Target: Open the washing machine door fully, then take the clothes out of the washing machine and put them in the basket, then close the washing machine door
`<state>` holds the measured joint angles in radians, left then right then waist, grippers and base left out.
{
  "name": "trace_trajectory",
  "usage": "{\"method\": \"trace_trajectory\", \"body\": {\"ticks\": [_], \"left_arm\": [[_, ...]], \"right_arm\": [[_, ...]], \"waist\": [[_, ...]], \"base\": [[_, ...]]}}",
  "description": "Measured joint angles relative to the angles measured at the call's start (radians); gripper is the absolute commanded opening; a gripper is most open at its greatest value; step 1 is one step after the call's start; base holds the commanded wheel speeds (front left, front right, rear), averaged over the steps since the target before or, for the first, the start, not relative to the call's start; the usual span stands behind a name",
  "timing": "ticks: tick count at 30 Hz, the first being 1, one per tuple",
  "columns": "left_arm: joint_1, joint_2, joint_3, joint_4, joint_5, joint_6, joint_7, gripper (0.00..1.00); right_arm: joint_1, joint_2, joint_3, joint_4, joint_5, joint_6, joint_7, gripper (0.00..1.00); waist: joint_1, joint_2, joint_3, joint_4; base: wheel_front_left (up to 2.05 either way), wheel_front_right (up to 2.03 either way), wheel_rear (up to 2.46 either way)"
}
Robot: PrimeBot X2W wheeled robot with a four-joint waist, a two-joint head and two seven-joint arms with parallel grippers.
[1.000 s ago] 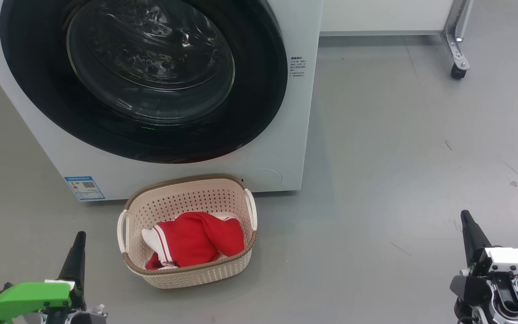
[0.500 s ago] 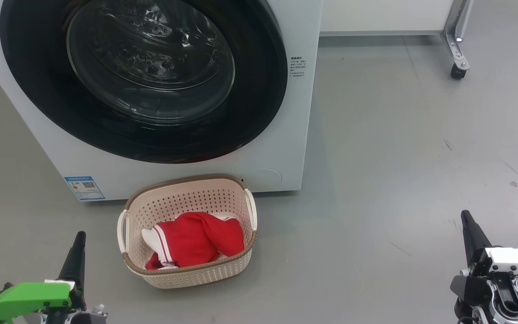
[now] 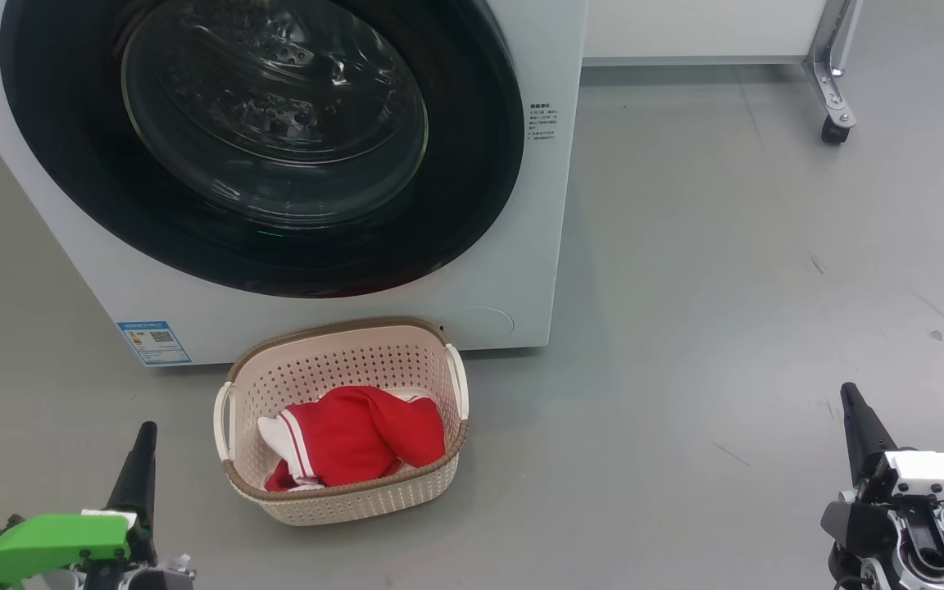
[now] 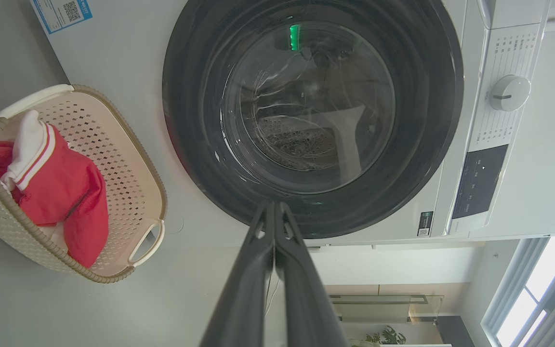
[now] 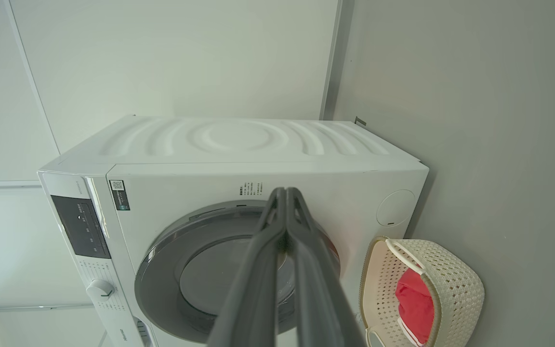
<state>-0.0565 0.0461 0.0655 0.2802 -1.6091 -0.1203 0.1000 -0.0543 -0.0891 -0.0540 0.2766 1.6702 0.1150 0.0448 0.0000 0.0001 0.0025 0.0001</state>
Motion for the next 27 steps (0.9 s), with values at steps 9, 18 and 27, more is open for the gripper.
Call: {"method": "trace_trajectory", "body": {"ticks": [9, 18, 27], "left_arm": [[0.000, 0.000, 0.000, 0.001, 0.000, 0.000, 0.000, 0.00], [0.000, 0.000, 0.000, 0.001, 0.000, 0.000, 0.000, 0.00], [0.000, 0.000, 0.001, 0.001, 0.000, 0.000, 0.000, 0.00]], "right_arm": [[0.000, 0.000, -0.001, 0.000, 0.000, 0.000, 0.000, 0.00], [0.000, 0.000, -0.002, 0.002, 0.000, 0.000, 0.003, 0.00], [0.000, 0.000, -0.002, 0.003, 0.000, 0.001, 0.003, 0.00]], "waist": [[0.0000, 0.0000, 0.000, 0.000], [0.0000, 0.0000, 0.000, 0.000], [0.0000, 0.0000, 0.000, 0.000]], "base": [[0.00, 0.00, 0.00], [0.00, 0.00, 0.00], [0.00, 0.00, 0.00]]}}
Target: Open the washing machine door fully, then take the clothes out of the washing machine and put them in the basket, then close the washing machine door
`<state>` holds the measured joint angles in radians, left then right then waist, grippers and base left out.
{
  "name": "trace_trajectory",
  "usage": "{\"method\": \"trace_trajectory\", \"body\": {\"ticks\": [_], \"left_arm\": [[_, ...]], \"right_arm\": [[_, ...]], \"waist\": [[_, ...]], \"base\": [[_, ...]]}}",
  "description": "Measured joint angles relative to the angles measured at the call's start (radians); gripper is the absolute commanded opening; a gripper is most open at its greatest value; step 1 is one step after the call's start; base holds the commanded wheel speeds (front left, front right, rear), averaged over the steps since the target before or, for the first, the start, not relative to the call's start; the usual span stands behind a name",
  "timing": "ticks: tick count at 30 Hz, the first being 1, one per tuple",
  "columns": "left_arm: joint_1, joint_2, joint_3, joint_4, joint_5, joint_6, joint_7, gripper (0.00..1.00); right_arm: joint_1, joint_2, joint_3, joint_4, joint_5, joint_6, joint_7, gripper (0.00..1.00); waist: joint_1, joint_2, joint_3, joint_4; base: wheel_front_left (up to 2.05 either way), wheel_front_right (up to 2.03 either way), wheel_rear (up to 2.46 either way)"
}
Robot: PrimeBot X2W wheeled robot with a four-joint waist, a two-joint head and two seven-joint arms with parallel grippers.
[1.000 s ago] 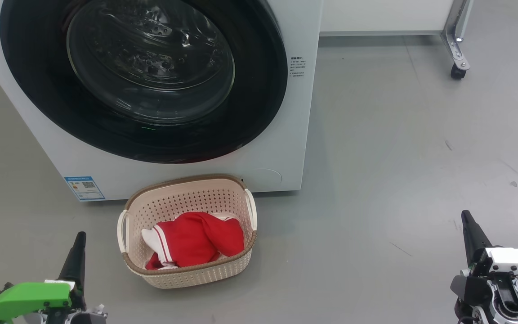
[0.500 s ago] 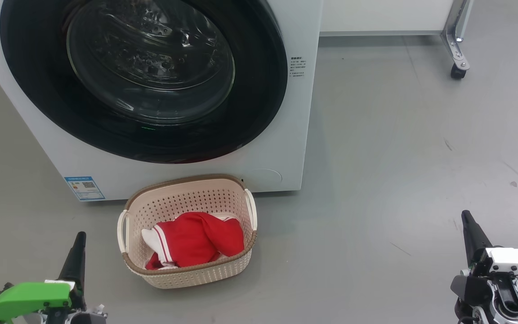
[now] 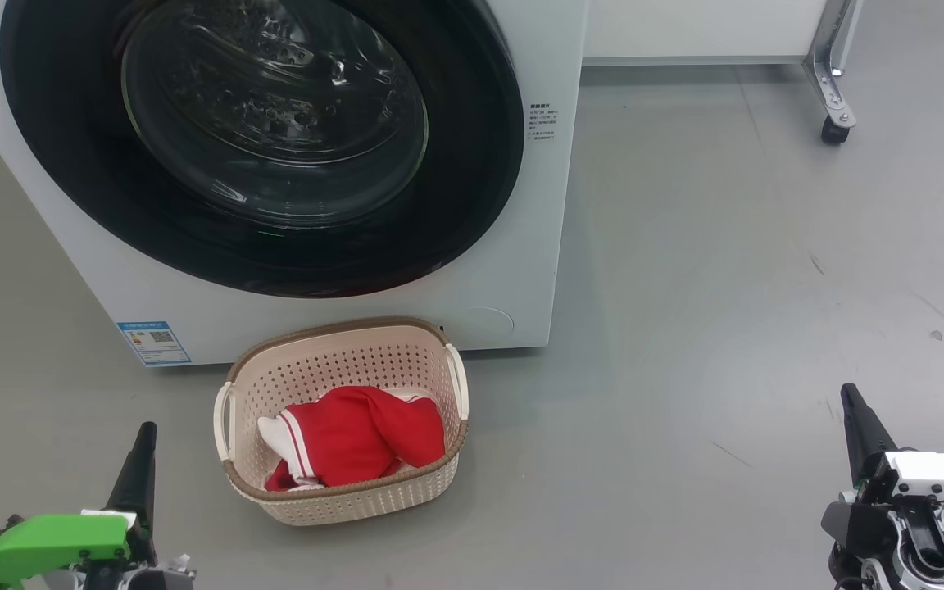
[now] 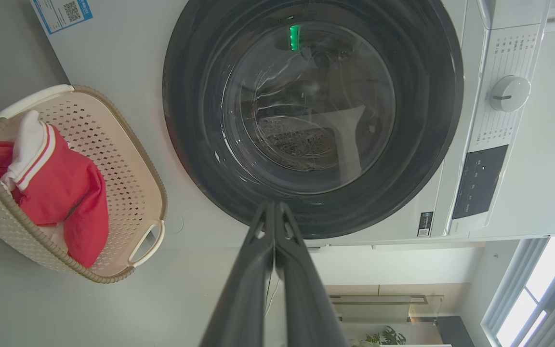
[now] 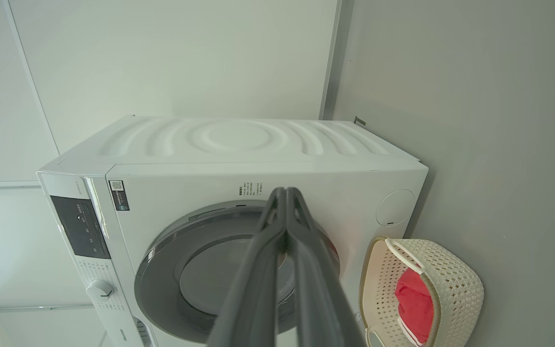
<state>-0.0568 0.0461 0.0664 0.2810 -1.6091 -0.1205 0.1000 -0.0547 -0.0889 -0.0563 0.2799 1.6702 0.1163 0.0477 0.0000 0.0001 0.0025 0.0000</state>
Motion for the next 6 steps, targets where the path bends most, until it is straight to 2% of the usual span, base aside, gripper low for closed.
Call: {"method": "trace_trajectory", "body": {"ticks": [6], "left_arm": [[0.000, 0.000, 0.000, 0.000, 0.000, 0.000, 0.000, 0.00]], "right_arm": [[0.000, 0.000, -0.001, 0.000, 0.000, 0.000, 0.000, 0.00]], "waist": [[0.0000, 0.0000, 0.000, 0.000]], "base": [[0.00, 0.00, 0.00]]}}
